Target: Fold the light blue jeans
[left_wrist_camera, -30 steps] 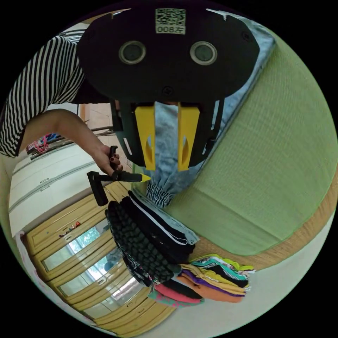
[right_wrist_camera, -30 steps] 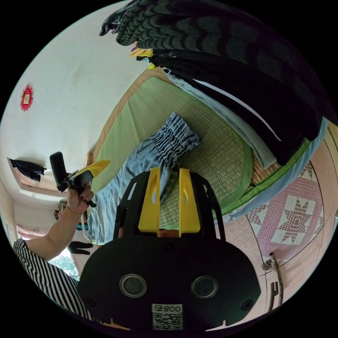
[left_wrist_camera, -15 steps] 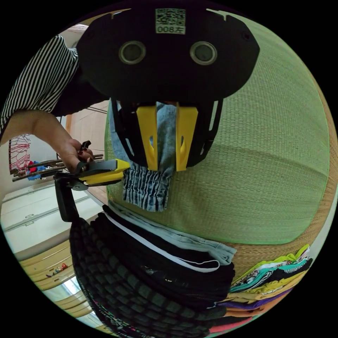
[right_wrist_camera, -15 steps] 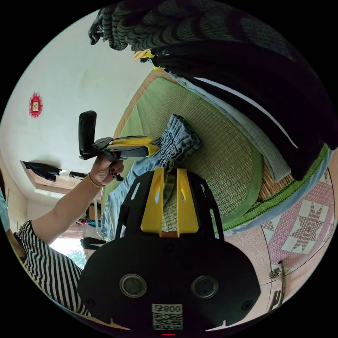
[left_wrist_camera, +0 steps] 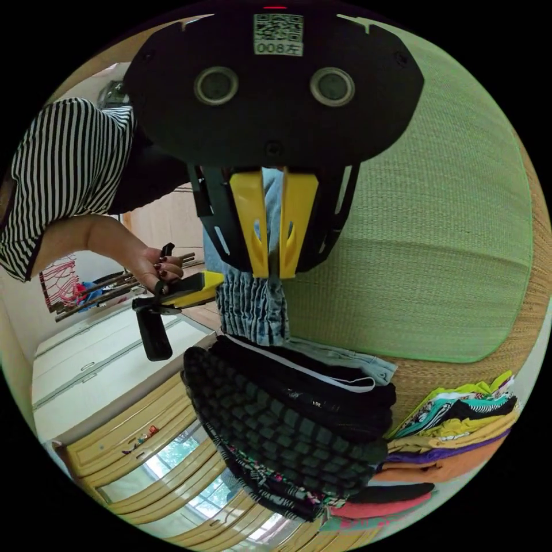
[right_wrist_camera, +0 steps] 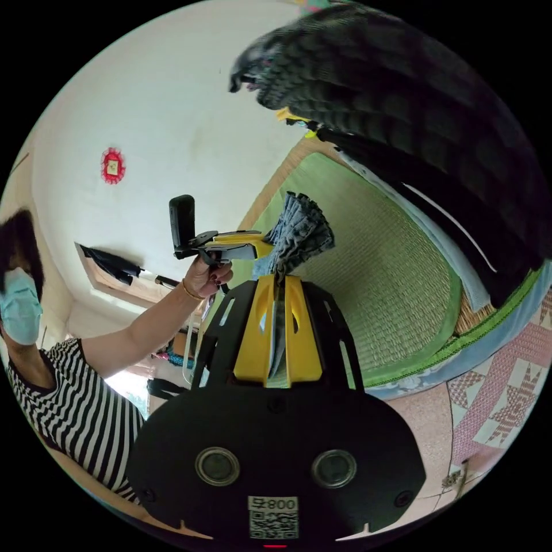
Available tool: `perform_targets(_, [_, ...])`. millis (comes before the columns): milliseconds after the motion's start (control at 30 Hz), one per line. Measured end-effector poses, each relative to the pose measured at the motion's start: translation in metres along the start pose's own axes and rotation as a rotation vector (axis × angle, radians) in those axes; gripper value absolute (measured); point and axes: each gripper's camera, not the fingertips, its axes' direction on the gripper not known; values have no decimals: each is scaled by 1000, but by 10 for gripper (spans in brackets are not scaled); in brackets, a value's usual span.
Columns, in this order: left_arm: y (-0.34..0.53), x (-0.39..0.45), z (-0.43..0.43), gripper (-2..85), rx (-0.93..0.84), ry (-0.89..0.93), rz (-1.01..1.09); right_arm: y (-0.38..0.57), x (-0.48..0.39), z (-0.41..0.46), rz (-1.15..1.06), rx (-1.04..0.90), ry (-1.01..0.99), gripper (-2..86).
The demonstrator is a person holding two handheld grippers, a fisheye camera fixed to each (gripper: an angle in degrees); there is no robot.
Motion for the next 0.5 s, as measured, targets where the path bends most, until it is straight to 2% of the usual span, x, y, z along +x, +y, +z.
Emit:
perform_targets(267, [67,25,-66,33,130,-27,67,14,-123,23,-206,-48,-53,29])
perform_targets(500, [168,38,-113,32,194,-78,-17,44,-250,106,-425,-217,-71,31])
